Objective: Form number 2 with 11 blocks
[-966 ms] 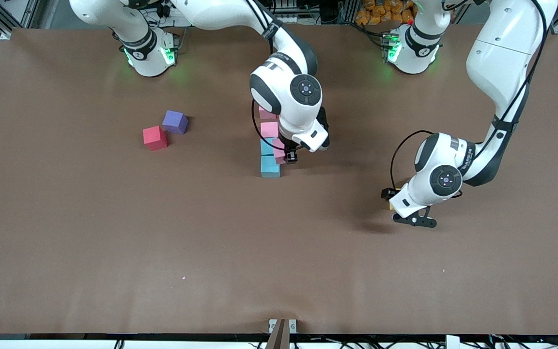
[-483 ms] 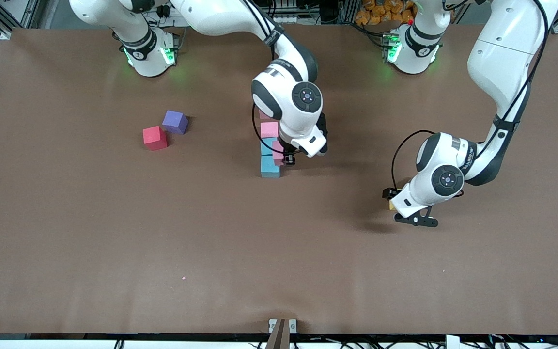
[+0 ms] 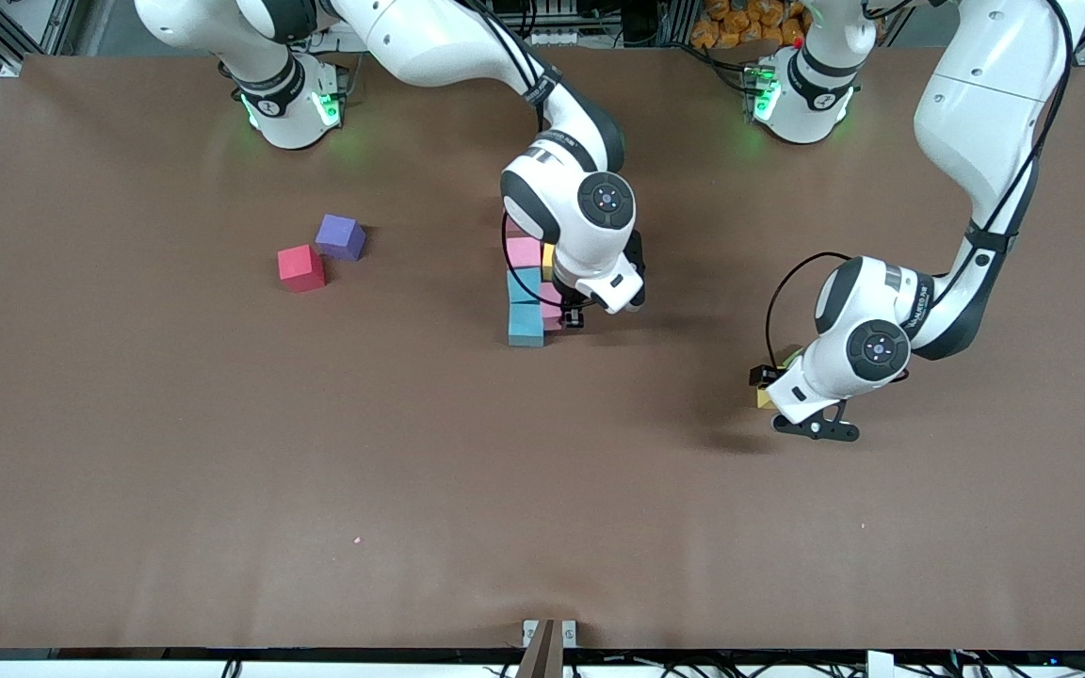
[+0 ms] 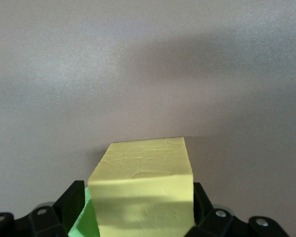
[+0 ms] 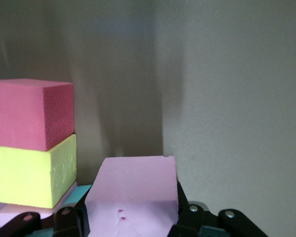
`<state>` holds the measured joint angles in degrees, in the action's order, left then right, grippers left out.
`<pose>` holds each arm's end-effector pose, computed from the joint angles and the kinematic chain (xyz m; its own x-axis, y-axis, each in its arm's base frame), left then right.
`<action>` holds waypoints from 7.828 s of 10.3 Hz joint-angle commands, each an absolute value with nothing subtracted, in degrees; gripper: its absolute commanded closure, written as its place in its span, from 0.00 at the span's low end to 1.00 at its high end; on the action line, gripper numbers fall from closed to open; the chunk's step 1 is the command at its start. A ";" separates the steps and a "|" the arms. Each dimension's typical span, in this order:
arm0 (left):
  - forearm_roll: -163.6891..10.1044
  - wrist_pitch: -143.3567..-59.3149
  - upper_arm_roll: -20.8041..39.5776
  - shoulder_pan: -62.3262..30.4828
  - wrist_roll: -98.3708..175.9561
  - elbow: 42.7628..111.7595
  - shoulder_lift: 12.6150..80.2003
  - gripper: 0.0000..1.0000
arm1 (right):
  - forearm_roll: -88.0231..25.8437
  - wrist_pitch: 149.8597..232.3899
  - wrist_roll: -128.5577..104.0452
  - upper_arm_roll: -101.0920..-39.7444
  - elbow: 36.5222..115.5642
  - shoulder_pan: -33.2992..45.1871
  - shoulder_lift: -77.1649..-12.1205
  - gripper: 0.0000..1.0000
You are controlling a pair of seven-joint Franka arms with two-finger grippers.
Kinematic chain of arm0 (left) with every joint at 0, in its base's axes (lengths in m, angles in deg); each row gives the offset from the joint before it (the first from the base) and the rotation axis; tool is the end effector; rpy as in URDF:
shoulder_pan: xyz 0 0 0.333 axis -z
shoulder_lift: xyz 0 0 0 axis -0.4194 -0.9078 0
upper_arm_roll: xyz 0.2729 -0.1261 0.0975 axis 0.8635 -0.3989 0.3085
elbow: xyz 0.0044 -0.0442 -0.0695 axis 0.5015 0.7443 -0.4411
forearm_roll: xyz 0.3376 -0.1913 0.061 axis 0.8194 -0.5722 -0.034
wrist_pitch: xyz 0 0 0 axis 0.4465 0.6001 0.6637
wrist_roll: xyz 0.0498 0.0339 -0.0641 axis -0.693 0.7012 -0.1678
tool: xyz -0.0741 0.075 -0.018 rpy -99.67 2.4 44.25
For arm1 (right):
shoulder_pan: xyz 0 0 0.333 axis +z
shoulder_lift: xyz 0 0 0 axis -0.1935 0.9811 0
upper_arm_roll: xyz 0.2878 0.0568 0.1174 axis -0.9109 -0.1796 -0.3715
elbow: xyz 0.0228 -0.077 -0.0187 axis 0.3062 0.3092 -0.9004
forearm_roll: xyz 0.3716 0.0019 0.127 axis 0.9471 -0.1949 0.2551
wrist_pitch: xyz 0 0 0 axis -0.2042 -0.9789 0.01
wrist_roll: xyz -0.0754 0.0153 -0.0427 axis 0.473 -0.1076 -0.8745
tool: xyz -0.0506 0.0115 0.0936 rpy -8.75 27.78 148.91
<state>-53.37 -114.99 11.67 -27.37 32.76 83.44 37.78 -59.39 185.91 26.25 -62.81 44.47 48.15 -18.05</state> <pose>0.6150 -0.1316 0.1995 0.9801 -0.1530 -0.1263 -0.1592 -0.9864 -0.0403 0.4747 0.5801 0.2617 -0.0094 0.9946 -0.1031 0.9990 0.0049 -0.0438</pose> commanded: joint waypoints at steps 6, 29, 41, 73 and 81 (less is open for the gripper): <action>-54.18 -114.51 11.10 -27.96 32.76 84.87 39.77 0.27 | -58.44 183.26 25.07 -65.32 40.57 46.15 -16.16 0.86; -56.81 -114.51 11.10 -26.91 31.27 83.20 39.07 0.50 | -56.60 189.67 24.81 -65.23 39.34 44.04 -11.95 0.86; -59.10 -114.43 8.91 -26.11 20.81 83.19 39.33 0.51 | -56.60 190.47 21.93 -65.23 39.42 43.95 -10.80 0.86; -58.22 -105.72 -1.56 -18.75 -32.83 83.19 42.24 0.55 | -56.25 181.50 23.14 -53.83 39.86 32.79 -21.79 0.00; -46.29 -117.23 -1.47 -12.40 -75.56 86.45 39.08 0.56 | -41.68 177.72 20.24 -33.44 40.47 29.89 -22.31 0.00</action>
